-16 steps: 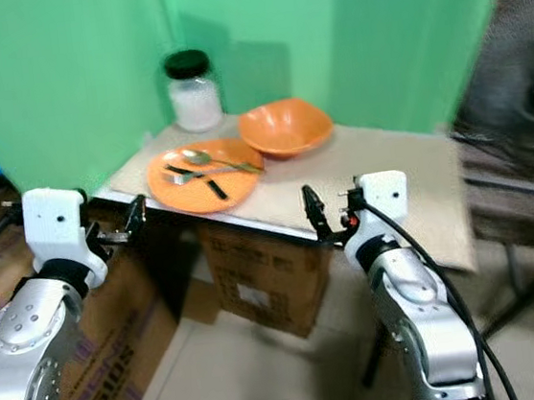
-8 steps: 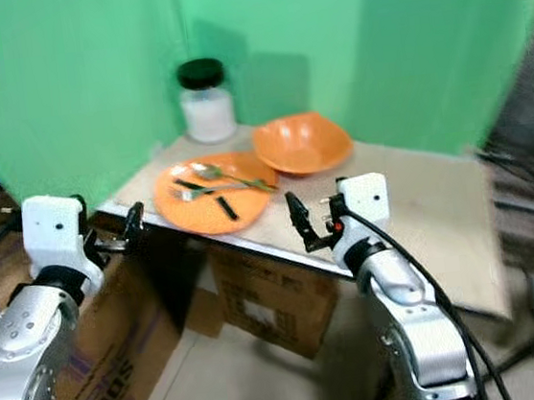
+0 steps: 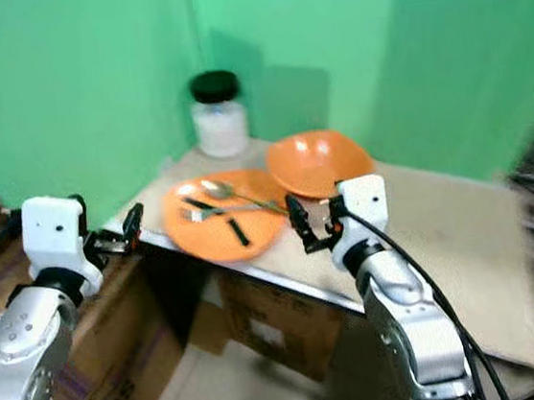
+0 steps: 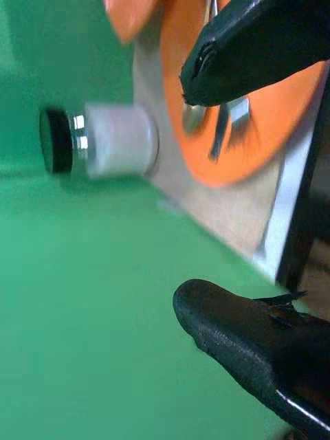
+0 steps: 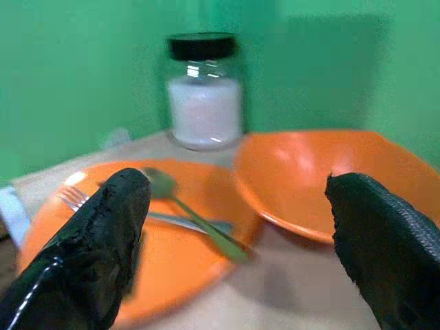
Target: Setting the table
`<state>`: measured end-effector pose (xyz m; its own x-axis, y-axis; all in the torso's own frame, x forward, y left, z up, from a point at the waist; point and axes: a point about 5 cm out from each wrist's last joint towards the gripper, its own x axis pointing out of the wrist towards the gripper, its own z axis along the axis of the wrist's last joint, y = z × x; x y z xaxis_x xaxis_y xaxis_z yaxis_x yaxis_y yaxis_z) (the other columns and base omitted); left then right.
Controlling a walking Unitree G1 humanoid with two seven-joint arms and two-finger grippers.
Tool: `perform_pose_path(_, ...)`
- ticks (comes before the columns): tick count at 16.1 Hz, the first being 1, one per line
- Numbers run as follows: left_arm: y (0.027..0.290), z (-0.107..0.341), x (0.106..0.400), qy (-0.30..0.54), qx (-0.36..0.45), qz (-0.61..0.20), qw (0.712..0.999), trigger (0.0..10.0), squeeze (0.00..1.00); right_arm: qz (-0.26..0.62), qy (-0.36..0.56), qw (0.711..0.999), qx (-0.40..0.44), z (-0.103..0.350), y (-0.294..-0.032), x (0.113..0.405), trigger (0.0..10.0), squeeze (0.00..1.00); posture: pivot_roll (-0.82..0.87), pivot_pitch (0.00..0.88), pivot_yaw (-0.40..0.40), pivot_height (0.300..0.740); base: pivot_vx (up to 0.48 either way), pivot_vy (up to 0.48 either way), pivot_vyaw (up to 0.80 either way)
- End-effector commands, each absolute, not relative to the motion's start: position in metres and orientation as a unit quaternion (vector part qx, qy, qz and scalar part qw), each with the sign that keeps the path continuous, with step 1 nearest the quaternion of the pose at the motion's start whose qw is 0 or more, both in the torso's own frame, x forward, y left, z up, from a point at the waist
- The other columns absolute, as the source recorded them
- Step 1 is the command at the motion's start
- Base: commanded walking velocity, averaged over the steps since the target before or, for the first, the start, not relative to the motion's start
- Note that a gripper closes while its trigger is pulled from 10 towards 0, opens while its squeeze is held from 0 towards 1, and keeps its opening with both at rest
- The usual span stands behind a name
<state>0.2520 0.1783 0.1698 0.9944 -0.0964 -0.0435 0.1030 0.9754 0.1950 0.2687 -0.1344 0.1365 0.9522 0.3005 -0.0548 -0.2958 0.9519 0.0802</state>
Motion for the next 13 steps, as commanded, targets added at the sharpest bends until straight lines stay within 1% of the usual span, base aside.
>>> perform_pose_path(1, 0.1822, 0.1714, 0.2516, 0.016, 0.103, -0.047, 0.993, 10.0, 1.00, 0.164, 0.022, 0.986, 0.033, 0.1408, -0.1282, 0.2698, 10.0, 0.00, 0.02, 0.000, 0.000, 0.740, 0.337, 0.000, 0.00)
perform_pose_path(8, 0.1818, 0.1716, 0.2504, 0.014, 0.110, -0.048, 0.993, 10.0, 1.00, 0.195, 0.024, 0.980, 0.022, 0.1397, -0.1213, 0.2670, 10.0, 0.00, 0.02, 0.000, -0.005, 0.740, 0.337, 0.000, 0.00)
perform_pose_path(9, 0.1820, 0.1717, 0.2503, 0.014, 0.111, -0.049, 0.993, 10.0, 1.00, 0.204, 0.020, 0.979, 0.008, 0.1409, -0.1198, 0.2669, 10.0, 0.00, 0.02, 0.000, -0.005, 0.740, 0.337, 0.000, 0.80)
perform_pose_path(11, 0.1817, 0.1716, 0.2501, 0.014, 0.112, -0.050, 0.992, 10.0, 1.00, 0.205, 0.015, 0.979, 0.007, 0.1420, -0.1191, 0.2666, 10.0, 0.00, 0.02, 0.000, -0.005, 0.740, 0.337, 0.000, 0.80)
perform_pose_path(13, 0.1812, 0.1718, 0.2499, 0.014, 0.114, -0.053, 0.992, 10.0, 1.00, 0.196, 0.010, 0.980, 0.027, 0.1453, -0.1229, 0.2690, 10.0, 0.00, 0.02, 0.000, -0.005, 0.740, 0.336, 0.000, 0.00)
